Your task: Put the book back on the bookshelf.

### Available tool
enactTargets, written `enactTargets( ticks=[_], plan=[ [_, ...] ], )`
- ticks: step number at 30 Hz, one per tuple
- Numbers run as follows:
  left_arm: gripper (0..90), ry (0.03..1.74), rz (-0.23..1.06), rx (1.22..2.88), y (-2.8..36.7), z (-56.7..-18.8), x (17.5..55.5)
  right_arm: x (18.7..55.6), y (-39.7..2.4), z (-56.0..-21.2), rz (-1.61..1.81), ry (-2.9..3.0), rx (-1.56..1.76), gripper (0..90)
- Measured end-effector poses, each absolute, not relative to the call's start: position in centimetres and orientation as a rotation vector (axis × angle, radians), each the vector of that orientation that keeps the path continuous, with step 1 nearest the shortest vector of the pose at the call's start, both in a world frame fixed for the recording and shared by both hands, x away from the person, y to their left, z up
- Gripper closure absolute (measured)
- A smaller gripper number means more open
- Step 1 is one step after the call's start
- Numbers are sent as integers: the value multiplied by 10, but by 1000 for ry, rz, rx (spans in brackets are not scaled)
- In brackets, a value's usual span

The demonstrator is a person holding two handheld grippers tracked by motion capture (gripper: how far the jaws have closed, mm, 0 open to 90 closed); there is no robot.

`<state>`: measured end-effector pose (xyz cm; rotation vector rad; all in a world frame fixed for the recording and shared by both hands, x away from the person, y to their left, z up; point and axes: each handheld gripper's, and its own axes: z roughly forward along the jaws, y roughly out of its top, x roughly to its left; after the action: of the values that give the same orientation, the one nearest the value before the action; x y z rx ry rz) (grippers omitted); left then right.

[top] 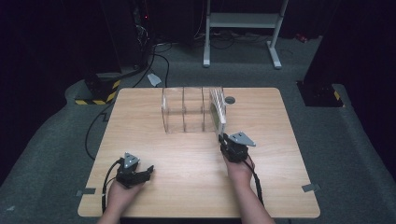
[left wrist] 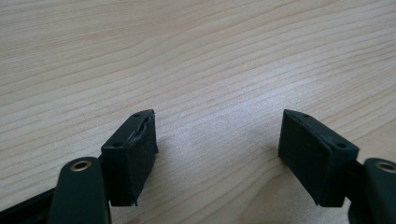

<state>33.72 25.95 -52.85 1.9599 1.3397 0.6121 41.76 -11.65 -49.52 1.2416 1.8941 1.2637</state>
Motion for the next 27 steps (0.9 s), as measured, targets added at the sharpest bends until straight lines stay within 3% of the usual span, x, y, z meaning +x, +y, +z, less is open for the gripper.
enactTargets(
  ticks=[4, 11, 27],
  plan=[
    [278, 1340, 613, 1960, 260, -529, 337, 415, -113, -493, 1273, 1880, 1217, 806],
    [278, 1338, 612, 1966, 260, -528, 337, 419, -112, -489, 1269, 1853, 1222, 742],
    [278, 1337, 612, 1965, 260, -528, 337, 426, -105, -486, 1261, 1876, 1200, 722]
  ],
)
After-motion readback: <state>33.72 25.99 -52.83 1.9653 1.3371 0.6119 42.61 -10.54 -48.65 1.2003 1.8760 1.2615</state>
